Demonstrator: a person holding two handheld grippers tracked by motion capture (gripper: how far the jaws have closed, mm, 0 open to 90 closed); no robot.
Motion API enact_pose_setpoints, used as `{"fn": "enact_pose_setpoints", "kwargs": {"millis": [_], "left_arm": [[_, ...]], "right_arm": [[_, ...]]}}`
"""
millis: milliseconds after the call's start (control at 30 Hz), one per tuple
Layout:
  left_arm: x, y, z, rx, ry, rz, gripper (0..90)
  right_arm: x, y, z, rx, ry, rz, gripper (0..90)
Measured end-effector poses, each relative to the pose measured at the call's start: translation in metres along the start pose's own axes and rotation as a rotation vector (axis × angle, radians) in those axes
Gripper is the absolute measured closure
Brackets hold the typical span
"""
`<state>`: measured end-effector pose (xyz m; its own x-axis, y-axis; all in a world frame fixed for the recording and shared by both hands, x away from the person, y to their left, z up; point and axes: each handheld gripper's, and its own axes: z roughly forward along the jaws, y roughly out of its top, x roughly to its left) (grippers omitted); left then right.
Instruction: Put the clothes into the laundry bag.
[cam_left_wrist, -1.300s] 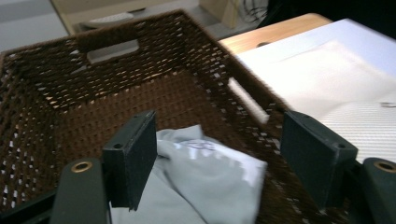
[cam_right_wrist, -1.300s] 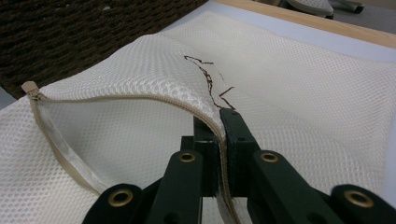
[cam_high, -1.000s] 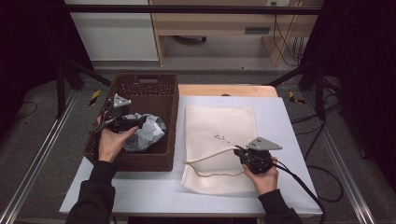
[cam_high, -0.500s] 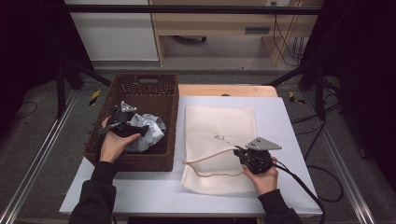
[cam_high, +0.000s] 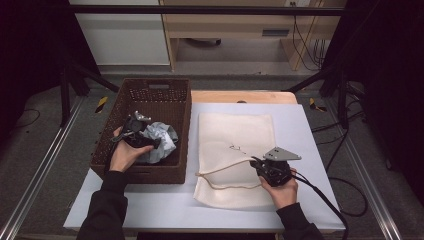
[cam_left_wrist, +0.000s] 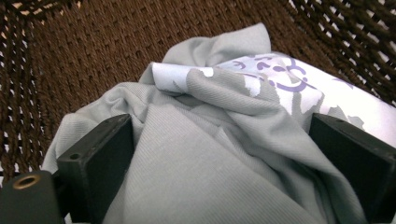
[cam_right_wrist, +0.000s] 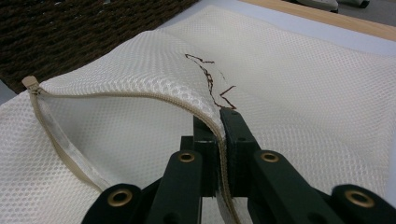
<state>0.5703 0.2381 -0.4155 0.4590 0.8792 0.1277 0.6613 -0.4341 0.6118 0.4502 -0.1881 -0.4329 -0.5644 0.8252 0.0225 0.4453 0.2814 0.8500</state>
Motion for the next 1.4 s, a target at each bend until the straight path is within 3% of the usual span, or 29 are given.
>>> {"fn": "enact_pose_setpoints", "kwargs": {"millis": [133, 300, 533, 733, 767, 900, 1067, 1233, 1300, 1367, 1400], "left_arm": [[0.0, 0.0, 0.004, 0.037, -0.003, -0.017, 7.4], [-0.002, 0.001, 0.011, 0.124, -0.008, -0.016, 8.4], [-0.003, 0.002, 0.011, 0.186, -0.047, -0.032, 29.2], [-0.003, 0.003, 0.009, 0.189, -0.041, -0.03, 45.2], [-0.003, 0.003, 0.008, 0.185, -0.04, -0.029, 50.7], [-0.002, 0.003, 0.004, 0.149, -0.041, -0.046, 56.7], [-0.002, 0.002, -0.008, 0.021, -0.047, -0.061, 67.2], [-0.002, 0.002, -0.015, -0.045, -0.03, -0.047, 69.7], [-0.001, 0.001, -0.02, -0.085, -0.033, -0.055, 70.1], [0.0, 0.001, -0.023, -0.116, -0.066, -0.069, 70.3], [-0.001, 0.001, -0.024, -0.118, -0.059, -0.051, 70.4]], "right_arm": [[0.0, 0.0, 0.0, -0.002, -0.002, 0.004, 85.3], [-0.001, 0.0, 0.0, -0.005, -0.004, 0.001, 85.4], [-0.001, 0.001, -0.001, -0.001, 0.002, 0.005, 85.8], [0.0, 0.0, 0.0, 0.004, 0.0, 0.007, 85.8], [-0.001, 0.001, -0.001, 0.002, 0.0, 0.003, 85.8], [-0.002, 0.001, -0.001, 0.006, 0.002, 0.005, 85.8], [-0.001, 0.0, -0.001, 0.004, 0.0, 0.0, 85.8], [-0.002, 0.001, -0.001, 0.006, 0.001, 0.001, 85.8], [-0.001, 0.0, 0.0, 0.008, 0.0, 0.003, 85.8], [-0.001, 0.0, -0.001, 0.005, -0.001, -0.001, 85.8], [-0.001, 0.001, -0.001, 0.006, 0.0, 0.0, 85.8]]}}
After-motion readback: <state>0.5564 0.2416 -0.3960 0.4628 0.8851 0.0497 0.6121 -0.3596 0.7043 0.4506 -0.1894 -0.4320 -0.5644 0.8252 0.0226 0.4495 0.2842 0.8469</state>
